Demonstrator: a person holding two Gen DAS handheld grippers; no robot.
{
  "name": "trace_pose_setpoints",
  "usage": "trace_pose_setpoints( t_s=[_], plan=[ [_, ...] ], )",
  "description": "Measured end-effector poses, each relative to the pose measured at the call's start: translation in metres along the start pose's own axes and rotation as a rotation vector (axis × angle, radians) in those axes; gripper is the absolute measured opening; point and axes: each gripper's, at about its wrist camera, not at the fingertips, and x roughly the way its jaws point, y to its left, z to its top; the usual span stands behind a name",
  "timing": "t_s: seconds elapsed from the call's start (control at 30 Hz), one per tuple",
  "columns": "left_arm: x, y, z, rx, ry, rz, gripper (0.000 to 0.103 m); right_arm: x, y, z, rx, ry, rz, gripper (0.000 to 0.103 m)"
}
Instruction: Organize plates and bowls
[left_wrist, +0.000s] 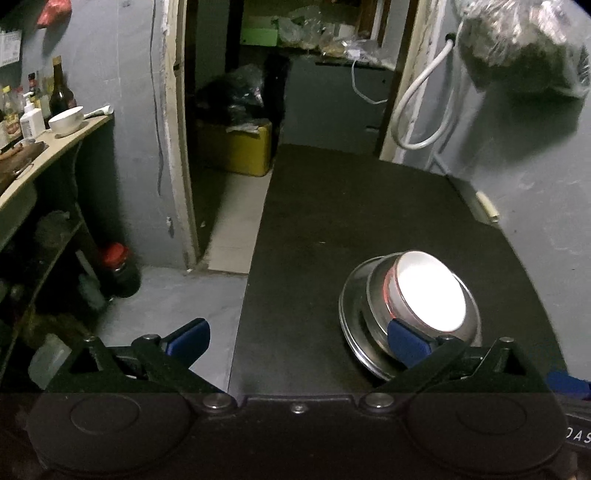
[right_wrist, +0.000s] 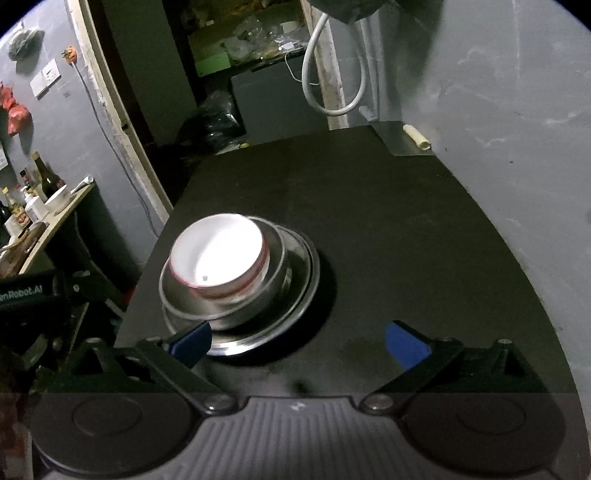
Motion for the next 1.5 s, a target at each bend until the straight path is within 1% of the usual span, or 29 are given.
trace_pose_setpoints(
  t_s=[0.1,0.23,0.3,0.43,0.53,0.6,0.73,0.93,1.07,1.13,1.23,1.4,1.5],
  plan=[
    [-0.013,0.012,-0.007,0.013,-0.028,-0.034,0.102,-0.016,0.012,-0.008,0.001,-0.034,-0.046,0.103],
    [-0.037,0.037,-0.02,0.026,-0.073,-0.07,0.102,-0.046,0.032,-0.024,0.033,-0.131,-0.144,0.103],
    [-0.052,0.052,-0.03,0.031,-0.076,-0.072,0.102,-0.066,0.043,-0.036,0.059,-0.173,-0.185,0.103],
    [-0.079,0.081,-0.052,0.025,-0.109,-0.098,0.102,-0.101,0.065,-0.064,0.073,-0.242,-0.213,0.103],
    [-0.089,0.095,-0.063,0.026,-0.118,-0.11,0.102,-0.117,0.078,-0.076,0.057,-0.253,-0.239,0.103],
    [-0.094,0.102,-0.068,0.008,-0.117,-0.127,0.102,-0.125,0.085,-0.08,0.05,-0.261,-0.256,0.103],
    [-0.103,0.109,-0.074,0.003,-0.13,-0.149,0.102,-0.138,0.098,-0.087,0.023,-0.273,-0.257,0.103],
    [-0.119,0.109,-0.081,-0.013,-0.159,-0.158,0.102,-0.149,0.103,-0.099,-0.04,-0.262,-0.208,0.103],
    [-0.129,0.102,-0.09,-0.031,-0.168,-0.14,0.102,-0.159,0.097,-0.108,-0.064,-0.251,-0.181,0.103],
    [-0.134,0.097,-0.095,-0.039,-0.158,-0.123,0.102,-0.163,0.091,-0.11,-0.06,-0.237,-0.177,0.103],
    [-0.143,0.091,-0.105,-0.021,-0.164,-0.106,0.102,-0.165,0.082,-0.111,-0.054,-0.234,-0.171,0.103],
    [-0.145,0.085,-0.121,-0.024,-0.138,-0.059,0.102,-0.164,0.073,-0.117,-0.065,-0.224,-0.144,0.103],
    [-0.144,0.082,-0.124,-0.036,-0.124,-0.038,0.102,-0.163,0.065,-0.118,-0.059,-0.224,-0.131,0.103]
  ],
)
